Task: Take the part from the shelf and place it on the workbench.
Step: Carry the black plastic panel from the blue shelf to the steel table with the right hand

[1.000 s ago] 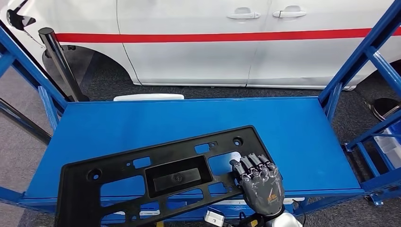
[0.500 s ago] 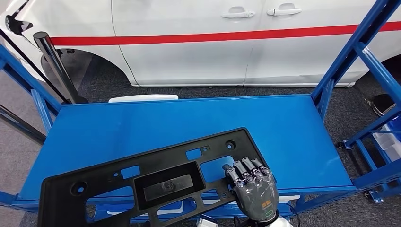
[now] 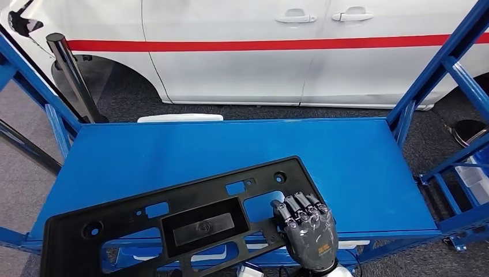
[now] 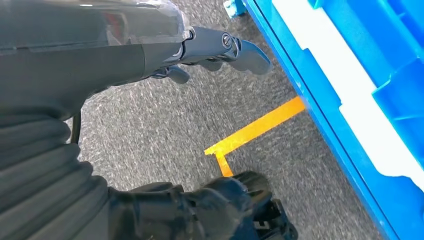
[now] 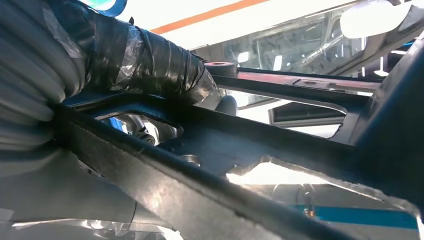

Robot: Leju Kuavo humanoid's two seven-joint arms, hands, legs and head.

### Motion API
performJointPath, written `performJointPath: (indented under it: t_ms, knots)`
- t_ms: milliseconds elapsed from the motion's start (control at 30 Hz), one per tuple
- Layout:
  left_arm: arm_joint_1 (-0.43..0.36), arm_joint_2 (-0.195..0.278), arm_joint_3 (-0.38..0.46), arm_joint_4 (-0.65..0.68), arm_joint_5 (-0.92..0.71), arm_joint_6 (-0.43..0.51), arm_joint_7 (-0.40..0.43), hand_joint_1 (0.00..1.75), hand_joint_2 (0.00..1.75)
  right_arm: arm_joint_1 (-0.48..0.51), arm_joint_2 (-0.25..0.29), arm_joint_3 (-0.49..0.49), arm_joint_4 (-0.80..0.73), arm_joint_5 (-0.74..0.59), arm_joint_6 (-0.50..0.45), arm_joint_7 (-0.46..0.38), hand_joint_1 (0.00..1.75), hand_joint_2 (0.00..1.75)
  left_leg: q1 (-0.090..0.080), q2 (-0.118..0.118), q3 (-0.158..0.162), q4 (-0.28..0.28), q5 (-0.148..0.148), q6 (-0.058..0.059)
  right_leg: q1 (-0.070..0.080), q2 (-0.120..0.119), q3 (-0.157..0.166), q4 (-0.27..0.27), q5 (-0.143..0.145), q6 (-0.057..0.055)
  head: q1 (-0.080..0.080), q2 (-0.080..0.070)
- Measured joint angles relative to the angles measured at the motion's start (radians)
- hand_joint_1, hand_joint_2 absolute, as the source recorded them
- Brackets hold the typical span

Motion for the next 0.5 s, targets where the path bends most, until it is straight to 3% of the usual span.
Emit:
performJointPath:
  t_ms: [33, 133, 200, 300, 333, 367, 400, 500]
  knots:
    - [0.000, 0.000, 0.000, 0.000, 0.000, 0.006, 0.005, 0.00, 1.75, -0.001, 0.000, 0.000, 0.001, -0.005, 0.000, 0.000, 1.73, 1.75, -0.002, -0.001, -0.002, 0.004, -0.001, -0.005, 0.002, 0.001, 0.015, -0.033, 0.007, -0.003, 0.000, 0.000]
    - [0.000, 0.000, 0.000, 0.000, 0.000, 0.017, 0.016, 0.00, 1.75, -0.003, 0.000, 0.000, 0.007, -0.019, 0.000, -0.001, 1.73, 1.75, -0.001, 0.000, -0.005, 0.005, -0.003, -0.021, 0.006, 0.003, 0.015, -0.046, 0.010, -0.018, -0.001, 0.000]
    - [0.000, 0.000, 0.000, 0.000, 0.000, 0.021, 0.021, 0.00, 1.75, -0.008, 0.000, 0.000, 0.011, -0.028, 0.000, -0.003, 1.73, 1.75, 0.003, 0.001, -0.018, 0.035, -0.032, -0.031, 0.003, 0.001, 0.014, -0.052, 0.017, -0.032, -0.001, 0.000]
    - [0.000, 0.000, 0.000, 0.000, 0.001, 0.026, 0.025, 0.00, 1.75, -0.015, 0.002, 0.000, 0.019, -0.040, 0.000, -0.006, 1.73, 1.75, 0.005, 0.002, -0.091, 0.207, -0.130, -0.042, 0.003, -0.005, 0.005, -0.055, 0.025, -0.045, -0.002, 0.000]
    - [0.001, 0.000, 0.000, 0.000, 0.001, 0.026, 0.025, 0.00, 1.75, -0.016, 0.002, 0.000, 0.022, -0.043, 0.000, -0.007, 1.73, 1.75, 0.005, 0.002, -0.111, 0.258, -0.148, -0.044, 0.005, -0.006, 0.002, -0.055, 0.027, -0.046, -0.002, 0.000]
    - [0.002, 0.000, 0.000, 0.000, 0.002, 0.027, 0.026, 0.00, 1.75, -0.017, 0.002, 0.000, 0.025, -0.045, 0.000, -0.007, 1.73, 1.75, 0.005, 0.002, -0.115, 0.277, -0.148, -0.044, 0.006, -0.006, -0.001, -0.054, 0.028, -0.046, -0.002, 0.000]
    - [0.003, 0.000, 0.000, 0.000, 0.002, 0.027, 0.027, 0.00, 1.75, -0.017, 0.002, 0.000, 0.028, -0.047, 0.000, -0.008, 1.73, 1.75, 0.005, 0.002, -0.099, 0.256, -0.130, -0.042, 0.007, -0.007, -0.002, -0.053, 0.030, -0.046, -0.002, 0.000]
    - [0.001, 0.000, 0.000, 0.000, 0.003, 0.028, 0.028, 0.00, 1.75, -0.021, 0.002, 0.000, 0.033, -0.051, 0.000, -0.011, 1.73, 1.75, 0.001, 0.002, 0.008, 0.062, -0.048, -0.029, 0.010, -0.006, -0.004, -0.048, 0.033, -0.041, -0.002, 0.000]
